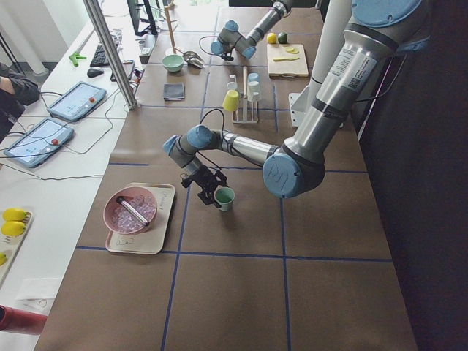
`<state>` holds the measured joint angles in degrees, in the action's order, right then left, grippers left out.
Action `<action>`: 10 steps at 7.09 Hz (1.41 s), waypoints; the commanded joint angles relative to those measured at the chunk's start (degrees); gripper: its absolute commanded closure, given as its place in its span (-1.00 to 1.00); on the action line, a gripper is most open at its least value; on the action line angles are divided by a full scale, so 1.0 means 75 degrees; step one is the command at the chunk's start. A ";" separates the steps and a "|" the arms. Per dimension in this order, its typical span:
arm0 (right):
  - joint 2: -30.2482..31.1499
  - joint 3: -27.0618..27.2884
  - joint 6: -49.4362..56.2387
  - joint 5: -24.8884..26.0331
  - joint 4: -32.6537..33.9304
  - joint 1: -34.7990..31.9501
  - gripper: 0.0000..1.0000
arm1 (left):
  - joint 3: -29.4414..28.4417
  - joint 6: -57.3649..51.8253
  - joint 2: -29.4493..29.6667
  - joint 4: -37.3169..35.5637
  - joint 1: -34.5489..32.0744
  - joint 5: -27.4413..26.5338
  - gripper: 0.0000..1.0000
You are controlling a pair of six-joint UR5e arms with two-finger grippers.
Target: Place cup on cup holder
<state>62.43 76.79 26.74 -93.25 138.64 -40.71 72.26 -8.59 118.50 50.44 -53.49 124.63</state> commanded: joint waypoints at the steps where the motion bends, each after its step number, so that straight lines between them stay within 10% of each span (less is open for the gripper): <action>1: 0.0043 0.0015 -0.0014 0.0035 0.0007 -0.0032 -1.00 | -0.0083 -0.0003 -0.0004 -0.0384 0.0043 0.0011 -1.00; 2: 0.0066 0.0015 -0.0119 0.0035 -0.0005 -0.0021 -0.96 | -0.0118 -0.0003 -0.0015 -0.0455 0.0043 0.0000 -1.00; 4: 0.0078 0.0061 -0.0143 0.0023 -0.0017 -0.0090 0.50 | -0.0165 -0.0003 -0.0085 -0.0456 0.0078 0.0023 -1.00; 5: 0.0066 0.0178 -0.0155 -0.0011 -0.0017 -0.0172 0.82 | -0.0119 -0.0049 -0.0086 -0.0468 0.0066 0.0035 -0.25; 6: 0.0043 0.0295 -0.0120 -0.0047 -0.0017 -0.0335 0.83 | -0.0049 -0.0084 -0.0097 -0.0503 0.0055 0.0046 0.52; 7: 0.0019 0.0609 -0.0120 -0.0221 -0.0028 -0.0558 0.83 | 0.0219 -0.0224 -0.0097 -0.0584 0.0054 0.0035 0.82; 10: -0.0004 0.2283 -0.0329 -0.1754 -0.0435 -0.1109 0.79 | 0.1796 -0.0237 -0.0109 -0.1403 -0.0342 0.0046 0.85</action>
<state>62.50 88.80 25.33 -102.22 137.36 -47.60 80.03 -10.32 117.75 42.18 -54.39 124.91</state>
